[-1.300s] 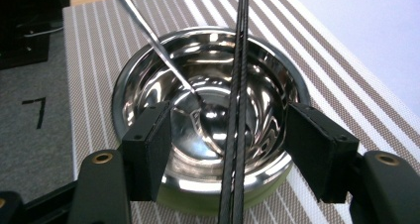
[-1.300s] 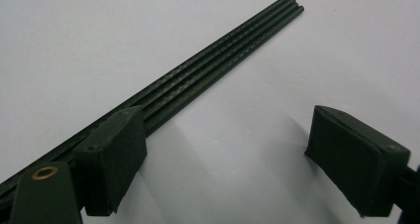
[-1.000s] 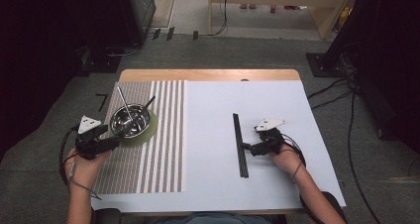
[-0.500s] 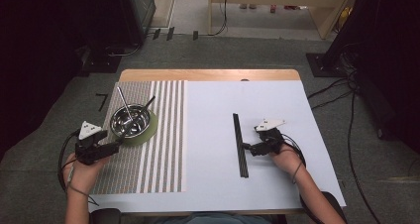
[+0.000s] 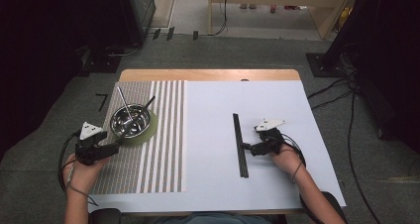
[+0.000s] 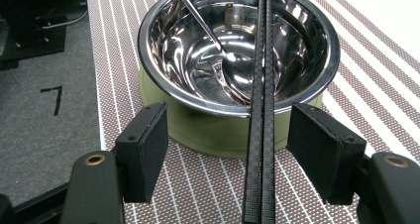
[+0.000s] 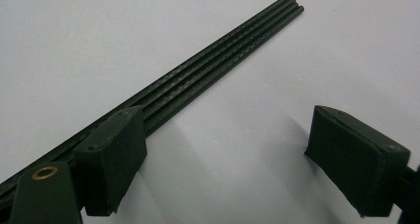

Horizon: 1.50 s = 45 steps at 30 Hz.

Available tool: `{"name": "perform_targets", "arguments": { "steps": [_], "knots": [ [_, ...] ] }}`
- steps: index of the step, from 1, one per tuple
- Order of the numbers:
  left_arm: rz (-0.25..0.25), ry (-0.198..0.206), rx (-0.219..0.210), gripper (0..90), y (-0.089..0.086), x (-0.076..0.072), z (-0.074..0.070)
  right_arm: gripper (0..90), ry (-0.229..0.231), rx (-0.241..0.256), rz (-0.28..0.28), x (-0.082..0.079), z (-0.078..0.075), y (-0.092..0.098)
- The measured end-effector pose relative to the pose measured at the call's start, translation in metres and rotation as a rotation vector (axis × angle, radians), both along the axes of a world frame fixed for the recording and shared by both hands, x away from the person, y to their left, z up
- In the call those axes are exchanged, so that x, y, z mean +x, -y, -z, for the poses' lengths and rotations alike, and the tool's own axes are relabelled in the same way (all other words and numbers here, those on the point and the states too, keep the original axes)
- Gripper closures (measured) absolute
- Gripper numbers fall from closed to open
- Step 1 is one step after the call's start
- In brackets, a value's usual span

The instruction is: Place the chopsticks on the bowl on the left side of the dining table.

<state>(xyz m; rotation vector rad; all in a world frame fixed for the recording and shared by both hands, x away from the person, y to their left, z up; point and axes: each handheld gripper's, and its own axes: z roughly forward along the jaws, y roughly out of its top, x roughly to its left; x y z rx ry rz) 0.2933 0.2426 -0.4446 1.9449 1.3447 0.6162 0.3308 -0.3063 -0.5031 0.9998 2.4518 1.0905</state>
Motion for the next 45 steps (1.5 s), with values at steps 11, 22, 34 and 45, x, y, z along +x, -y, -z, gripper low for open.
{"name": "perform_targets", "arguments": {
  "steps": [11, 22, 34, 45],
  "knots": [
    [0.001, -0.007, 0.005, 32.8, -0.001, 0.002, 0.003, 15.1, 0.000, 0.000, 0.000, 0.000, 0.000, 0.000],
    [-0.026, -0.013, 0.007, 32.8, -0.006, 0.002, 0.004, 15.1, 0.000, -0.001, 0.000, 0.000, 0.000, 0.000],
    [-0.066, -0.012, 0.001, 33.0, -0.013, 0.003, 0.004, 15.1, 0.000, 0.000, 0.000, 0.000, 0.000, 0.000],
    [-0.098, -0.008, -0.012, 33.2, -0.021, 0.003, 0.004, 15.1, 0.001, -0.001, -0.001, 0.000, 0.000, 0.000]
  ]
}}
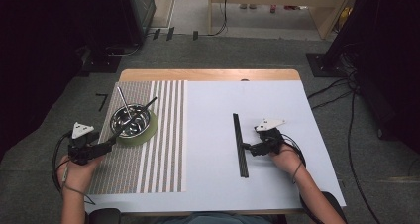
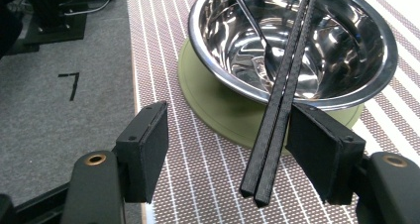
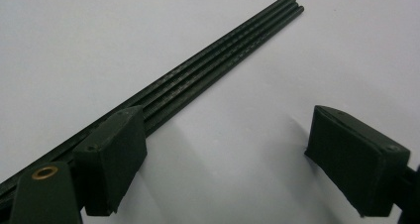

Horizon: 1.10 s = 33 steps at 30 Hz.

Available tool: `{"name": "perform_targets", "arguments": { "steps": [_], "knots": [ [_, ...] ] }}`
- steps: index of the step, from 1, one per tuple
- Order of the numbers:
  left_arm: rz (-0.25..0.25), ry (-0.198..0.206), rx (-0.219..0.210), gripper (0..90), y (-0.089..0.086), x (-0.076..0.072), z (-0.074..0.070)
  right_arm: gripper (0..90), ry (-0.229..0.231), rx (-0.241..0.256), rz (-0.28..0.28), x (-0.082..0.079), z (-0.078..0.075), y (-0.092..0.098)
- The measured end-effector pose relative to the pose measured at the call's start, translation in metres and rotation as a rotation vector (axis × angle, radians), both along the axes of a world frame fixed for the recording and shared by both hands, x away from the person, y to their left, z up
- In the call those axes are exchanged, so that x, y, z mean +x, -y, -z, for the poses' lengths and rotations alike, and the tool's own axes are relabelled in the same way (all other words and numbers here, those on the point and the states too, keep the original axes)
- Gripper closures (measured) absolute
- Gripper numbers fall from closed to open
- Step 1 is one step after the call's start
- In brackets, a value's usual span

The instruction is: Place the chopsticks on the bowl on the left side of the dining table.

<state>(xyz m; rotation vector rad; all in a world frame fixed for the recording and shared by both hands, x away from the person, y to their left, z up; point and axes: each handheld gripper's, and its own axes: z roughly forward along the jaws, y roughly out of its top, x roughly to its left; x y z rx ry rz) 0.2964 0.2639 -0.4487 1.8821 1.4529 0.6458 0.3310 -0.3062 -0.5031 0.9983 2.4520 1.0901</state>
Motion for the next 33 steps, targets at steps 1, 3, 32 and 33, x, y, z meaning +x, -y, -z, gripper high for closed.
{"name": "perform_targets", "arguments": {
  "steps": [1, 3, 32, 33],
  "knots": [
    [-0.004, 0.001, 0.000, 33.2, -0.001, 0.000, 0.000, 15.1, 0.000, 0.000, 0.000, 0.000, 0.000, 0.000],
    [-0.011, 0.002, -0.004, 33.2, -0.003, 0.001, 0.000, 15.1, 0.000, 0.000, 0.000, 0.000, 0.000, 0.000],
    [-0.109, 0.022, -0.054, 33.8, -0.021, 0.011, 0.004, 15.1, 0.000, 0.001, 0.000, 0.000, 0.000, 0.000],
    [-0.112, 0.023, -0.057, 33.8, -0.021, 0.011, 0.004, 15.1, 0.000, 0.001, 0.000, 0.000, 0.000, 0.000]
  ]
}}
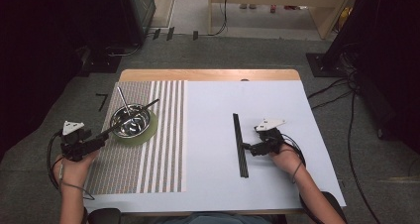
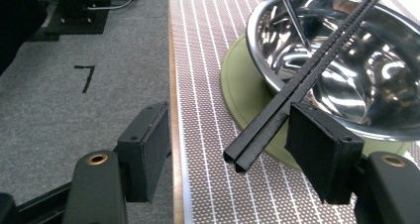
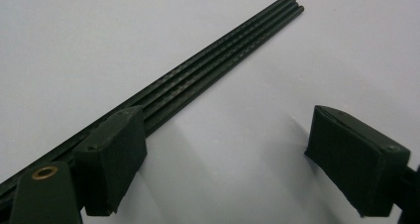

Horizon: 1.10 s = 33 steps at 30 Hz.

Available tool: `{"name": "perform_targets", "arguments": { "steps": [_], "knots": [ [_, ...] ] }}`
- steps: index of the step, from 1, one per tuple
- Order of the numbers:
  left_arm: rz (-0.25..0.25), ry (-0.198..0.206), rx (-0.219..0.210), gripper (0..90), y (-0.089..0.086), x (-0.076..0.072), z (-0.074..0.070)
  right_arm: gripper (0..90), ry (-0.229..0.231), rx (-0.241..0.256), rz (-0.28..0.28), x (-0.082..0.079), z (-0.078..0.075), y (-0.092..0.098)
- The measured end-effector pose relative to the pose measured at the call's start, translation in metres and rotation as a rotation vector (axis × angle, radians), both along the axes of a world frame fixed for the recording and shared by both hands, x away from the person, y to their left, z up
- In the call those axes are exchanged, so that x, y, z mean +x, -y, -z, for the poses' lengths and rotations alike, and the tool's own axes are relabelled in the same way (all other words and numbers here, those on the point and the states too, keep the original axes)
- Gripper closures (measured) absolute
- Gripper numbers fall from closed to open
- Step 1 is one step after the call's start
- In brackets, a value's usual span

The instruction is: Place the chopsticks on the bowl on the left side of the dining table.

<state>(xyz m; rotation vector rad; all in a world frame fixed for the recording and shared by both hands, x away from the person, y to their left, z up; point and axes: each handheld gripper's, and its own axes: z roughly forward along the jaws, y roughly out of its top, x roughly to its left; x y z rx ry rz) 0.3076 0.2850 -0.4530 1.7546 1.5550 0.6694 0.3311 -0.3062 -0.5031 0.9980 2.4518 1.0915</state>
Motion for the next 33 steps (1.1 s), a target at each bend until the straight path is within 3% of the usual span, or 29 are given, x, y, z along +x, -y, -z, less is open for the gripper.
{"name": "perform_targets", "arguments": {
  "steps": [9, 17, 21, 24, 28, 33],
  "knots": [
    [-0.024, 0.011, -0.017, 34.5, -0.004, 0.007, 0.000, 15.1, -0.001, 0.000, 0.001, 0.000, 0.000, 0.000],
    [-0.012, 0.003, 0.001, 34.8, -0.005, 0.012, 0.000, 15.1, -0.002, 0.000, 0.001, 0.000, 0.000, 0.000],
    [-0.021, -0.011, -0.001, 35.8, -0.004, 0.008, -0.007, 15.1, -0.002, 0.000, 0.001, 0.000, 0.000, 0.000],
    [-0.025, 0.010, -0.026, 36.0, -0.003, 0.007, -0.016, 15.1, 0.000, 0.000, 0.000, 0.000, 0.000, 0.000],
    [-0.011, 0.004, -0.055, 36.0, 0.005, 0.010, -0.024, 15.1, 0.000, 0.000, 0.000, 0.000, 0.000, 0.000],
    [-0.003, 0.000, -0.026, 35.5, 0.016, 0.018, -0.032, 15.1, -0.001, 0.000, 0.001, 0.000, 0.000, 0.000]
  ]
}}
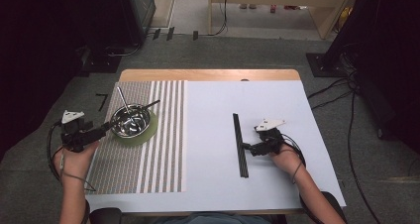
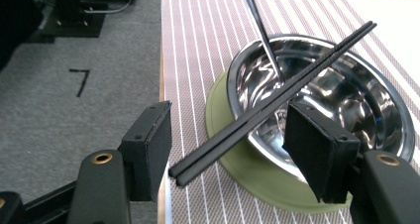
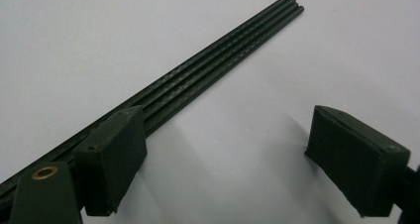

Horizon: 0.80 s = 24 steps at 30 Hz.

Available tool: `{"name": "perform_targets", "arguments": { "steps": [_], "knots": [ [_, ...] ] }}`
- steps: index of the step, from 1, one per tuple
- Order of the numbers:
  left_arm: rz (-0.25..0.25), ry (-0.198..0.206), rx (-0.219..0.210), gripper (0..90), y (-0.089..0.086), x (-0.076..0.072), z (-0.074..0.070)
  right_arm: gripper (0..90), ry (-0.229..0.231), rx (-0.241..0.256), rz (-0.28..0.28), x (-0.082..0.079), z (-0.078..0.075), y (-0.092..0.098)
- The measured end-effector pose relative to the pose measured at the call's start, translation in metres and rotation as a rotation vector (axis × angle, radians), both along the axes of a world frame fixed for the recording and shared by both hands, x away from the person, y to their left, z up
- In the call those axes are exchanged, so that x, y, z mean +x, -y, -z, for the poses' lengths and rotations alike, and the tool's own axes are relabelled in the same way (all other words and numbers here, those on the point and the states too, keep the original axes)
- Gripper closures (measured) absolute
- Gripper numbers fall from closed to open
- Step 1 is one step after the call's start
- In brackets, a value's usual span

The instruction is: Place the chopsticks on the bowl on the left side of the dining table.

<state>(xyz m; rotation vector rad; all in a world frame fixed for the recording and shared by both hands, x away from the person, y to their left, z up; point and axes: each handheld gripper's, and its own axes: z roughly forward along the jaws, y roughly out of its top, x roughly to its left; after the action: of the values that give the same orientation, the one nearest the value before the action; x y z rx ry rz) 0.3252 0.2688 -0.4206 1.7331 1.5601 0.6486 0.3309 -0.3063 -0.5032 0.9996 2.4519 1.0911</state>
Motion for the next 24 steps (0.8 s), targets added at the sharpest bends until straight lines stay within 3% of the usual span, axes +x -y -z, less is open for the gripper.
{"name": "perform_targets", "arguments": {
  "steps": [5, 11, 19, 24],
  "knots": [
    [0.014, -0.018, -0.005, 36.1, 0.008, 0.012, -0.004, 15.1, 0.000, 0.000, 0.000, 0.000, 0.000, 0.000],
    [0.043, -0.039, 0.017, 44.9, 0.019, 0.022, -0.007, 15.1, 0.000, 0.000, 0.000, 0.000, 0.000, 0.000],
    [0.068, -0.039, 0.014, 42.9, 0.034, 0.032, -0.008, 15.1, 0.000, 0.001, 0.001, 0.000, 0.000, 0.000],
    [0.086, -0.061, 0.010, 48.3, 0.042, 0.038, -0.008, 15.1, 0.000, 0.001, 0.001, 0.000, 0.000, 0.000]
  ]
}}
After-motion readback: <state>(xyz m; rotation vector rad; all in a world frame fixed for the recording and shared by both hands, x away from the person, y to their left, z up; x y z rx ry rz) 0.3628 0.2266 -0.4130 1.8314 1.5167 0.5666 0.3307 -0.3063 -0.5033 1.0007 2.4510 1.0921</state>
